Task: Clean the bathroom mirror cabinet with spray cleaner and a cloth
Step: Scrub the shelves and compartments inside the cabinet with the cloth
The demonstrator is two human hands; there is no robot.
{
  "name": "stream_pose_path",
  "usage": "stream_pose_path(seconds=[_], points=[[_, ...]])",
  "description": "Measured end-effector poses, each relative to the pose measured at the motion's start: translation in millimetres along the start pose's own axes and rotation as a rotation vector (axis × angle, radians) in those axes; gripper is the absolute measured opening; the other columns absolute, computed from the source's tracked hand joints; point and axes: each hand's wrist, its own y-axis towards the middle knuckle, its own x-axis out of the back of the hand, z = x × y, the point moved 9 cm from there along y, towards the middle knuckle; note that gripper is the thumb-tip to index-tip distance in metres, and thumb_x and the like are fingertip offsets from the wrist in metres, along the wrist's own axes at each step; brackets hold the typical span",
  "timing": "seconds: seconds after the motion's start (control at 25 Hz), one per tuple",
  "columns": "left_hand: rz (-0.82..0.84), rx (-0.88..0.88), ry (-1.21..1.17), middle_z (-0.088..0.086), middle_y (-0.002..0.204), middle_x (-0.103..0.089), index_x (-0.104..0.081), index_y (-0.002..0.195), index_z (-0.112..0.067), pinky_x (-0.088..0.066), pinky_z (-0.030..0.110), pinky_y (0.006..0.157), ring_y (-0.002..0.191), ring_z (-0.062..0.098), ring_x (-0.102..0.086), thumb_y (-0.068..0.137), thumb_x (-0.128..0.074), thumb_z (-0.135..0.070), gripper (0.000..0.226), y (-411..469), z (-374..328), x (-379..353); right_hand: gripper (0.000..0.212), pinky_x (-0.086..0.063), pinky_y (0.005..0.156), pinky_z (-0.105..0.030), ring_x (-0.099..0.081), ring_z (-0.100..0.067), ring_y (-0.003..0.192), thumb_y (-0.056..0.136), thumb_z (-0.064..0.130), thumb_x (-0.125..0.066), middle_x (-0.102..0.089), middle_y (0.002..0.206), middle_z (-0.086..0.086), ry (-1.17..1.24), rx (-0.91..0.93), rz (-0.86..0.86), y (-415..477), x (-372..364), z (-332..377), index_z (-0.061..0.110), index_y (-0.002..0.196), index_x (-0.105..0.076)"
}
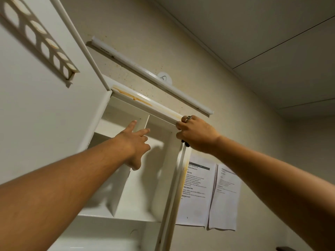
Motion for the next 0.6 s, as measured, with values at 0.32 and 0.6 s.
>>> stream_pose_path(seconds=[0.32,0.6], points=[[-0.023,0.001,-0.023,0.004,0.17,-0.019,-0.033,0.157,-0.03,0.011,0.065,0.121,0.156,0.023,0.024,0.089,-0.058,-0.045,0.074,5,-3,-8,0.013,-0.049,0.09,-0.037,-0.058,-0.02,0.095,0.095,0.025,-0.064,-0.067,0.091,0.002,0.136,-0.045,0.118,-3,-26,21,0.02,0.106,-0.063],[-0.043,0.007,-0.038,0.004,0.168,-0.024,-0.035,0.157,-0.029,0.011,0.066,0.121,0.156,0.023,0.023,0.088,-0.058,-0.045,0.074,4,-5,-8,0.017,-0.05,0.083,-0.039,-0.059,-0.022,0.09,0.096,0.034,-0.066,-0.066,0.097,0.001,-0.028,-0.076,0.027,22,-18,-9,0.02,0.104,-0.068]])
